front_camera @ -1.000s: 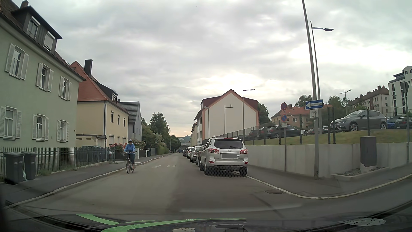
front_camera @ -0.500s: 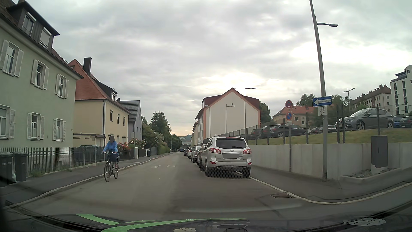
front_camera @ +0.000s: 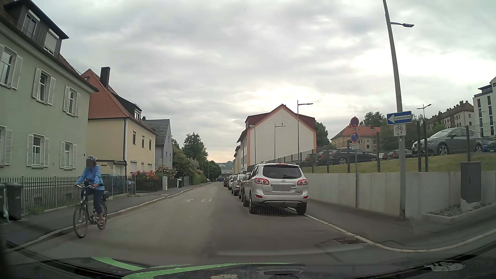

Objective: Follow the waypoints while adhering to traffic rules and regulations

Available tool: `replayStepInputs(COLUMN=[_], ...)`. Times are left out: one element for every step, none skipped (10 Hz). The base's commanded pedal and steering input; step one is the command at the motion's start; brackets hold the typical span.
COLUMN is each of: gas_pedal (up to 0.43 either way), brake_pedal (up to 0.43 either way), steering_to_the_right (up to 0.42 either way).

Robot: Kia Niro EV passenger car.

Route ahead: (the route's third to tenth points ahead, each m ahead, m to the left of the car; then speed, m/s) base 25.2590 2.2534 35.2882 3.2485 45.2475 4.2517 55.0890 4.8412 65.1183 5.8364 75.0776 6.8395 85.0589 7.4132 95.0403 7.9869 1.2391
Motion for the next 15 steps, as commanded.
replayStepInputs(gas_pedal=[0.118, 0.138, 0.138, 0.169, 0.197, 0.22, 0.228, 0.26, 0.268, 0.28, 0.28, 0.28, 0.28, 0.28, 0.28], brake_pedal=[0.0, 0.0, 0.0, 0.0, 0.0, 0.0, 0.0, 0.0, 0.0, 0.0, 0.0, 0.0, 0.0, 0.0, 0.0], steering_to_the_right=[-0.098, -0.118, -0.138, -0.171, -0.205, -0.244, -0.277, -0.32, -0.349, -0.367, -0.384, -0.392, -0.395, -0.395, -0.39])
